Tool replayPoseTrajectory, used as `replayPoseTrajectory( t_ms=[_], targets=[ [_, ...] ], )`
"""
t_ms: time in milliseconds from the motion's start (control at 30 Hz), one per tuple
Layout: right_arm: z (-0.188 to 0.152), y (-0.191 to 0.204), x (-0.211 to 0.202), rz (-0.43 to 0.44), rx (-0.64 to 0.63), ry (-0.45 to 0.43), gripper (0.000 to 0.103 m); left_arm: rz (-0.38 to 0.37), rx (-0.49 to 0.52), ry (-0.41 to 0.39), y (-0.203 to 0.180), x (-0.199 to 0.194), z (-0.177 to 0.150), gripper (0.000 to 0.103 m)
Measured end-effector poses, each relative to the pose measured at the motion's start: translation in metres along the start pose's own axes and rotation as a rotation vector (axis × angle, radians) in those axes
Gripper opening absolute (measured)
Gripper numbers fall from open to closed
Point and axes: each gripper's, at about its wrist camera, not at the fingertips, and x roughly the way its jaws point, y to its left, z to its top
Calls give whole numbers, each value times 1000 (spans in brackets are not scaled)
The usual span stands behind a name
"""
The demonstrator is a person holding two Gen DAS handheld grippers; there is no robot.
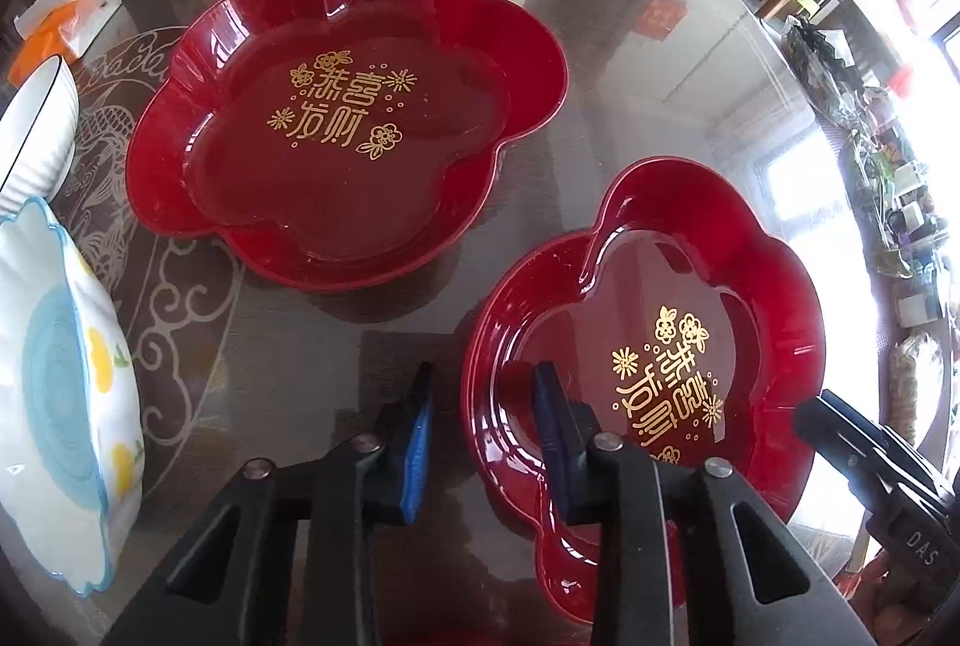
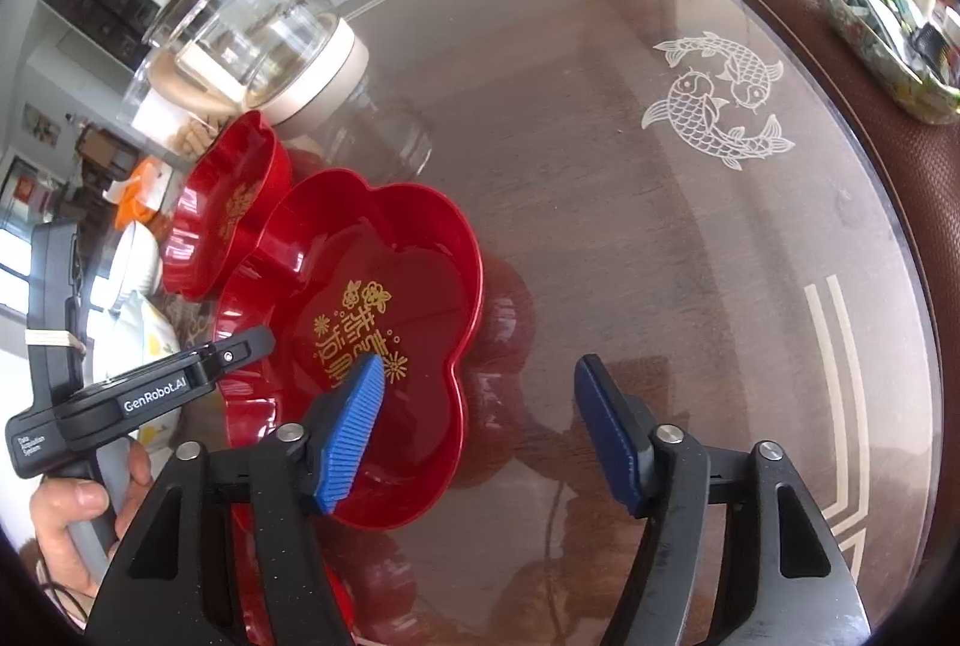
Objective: Organize plates and bowls
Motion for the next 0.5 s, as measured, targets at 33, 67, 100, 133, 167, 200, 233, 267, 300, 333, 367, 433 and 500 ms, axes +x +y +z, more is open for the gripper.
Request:
replayPoseTrajectory(
  t_ms=[33,67,100,133,167,200,233,267,300,333,367,433,500],
  targets=[
    [1,2,4,2,-7,8,53,-9,-1,-5,0,0,0,22],
    [2,3,7,-1,-11,16,49,-16,1,-10,0,0,-1,19],
    [3,4,11,-5,-16,22,47,-18,2,-14,0,-1,-1,16],
    [4,5,14,-10,-21,28,34,-18,5,-19,0,-1,-2,12],
    [4,5,18,-15,-25,35,14,-22,7,-21,0,-1,-2,11],
    [4,6,20,-11,-22,39,11,-27,5,-23,0,-2,-2,10],
    [4,6,20,-19,-21,37,9,-33,3,-25,1,-3,-3,10],
    [3,6,19,-25,-25,32,9,-38,5,-32,0,-7,-4,10],
    [2,7,17,-28,-32,27,9,-43,12,-44,0,-11,-5,10],
    [1,8,13,-28,-36,16,9,-47,21,-59,-2,-18,-6,10],
    [0,9,7,-25,-40,4,9,-54,29,-75,-2,-27,-7,10],
    [-2,13,-8,-21,-54,-19,9,-72,47,-105,-2,-47,-10,10],
    [-5,20,-26,-11,-68,-47,9,-85,76,-131,-1,-70,-17,10]
  ],
)
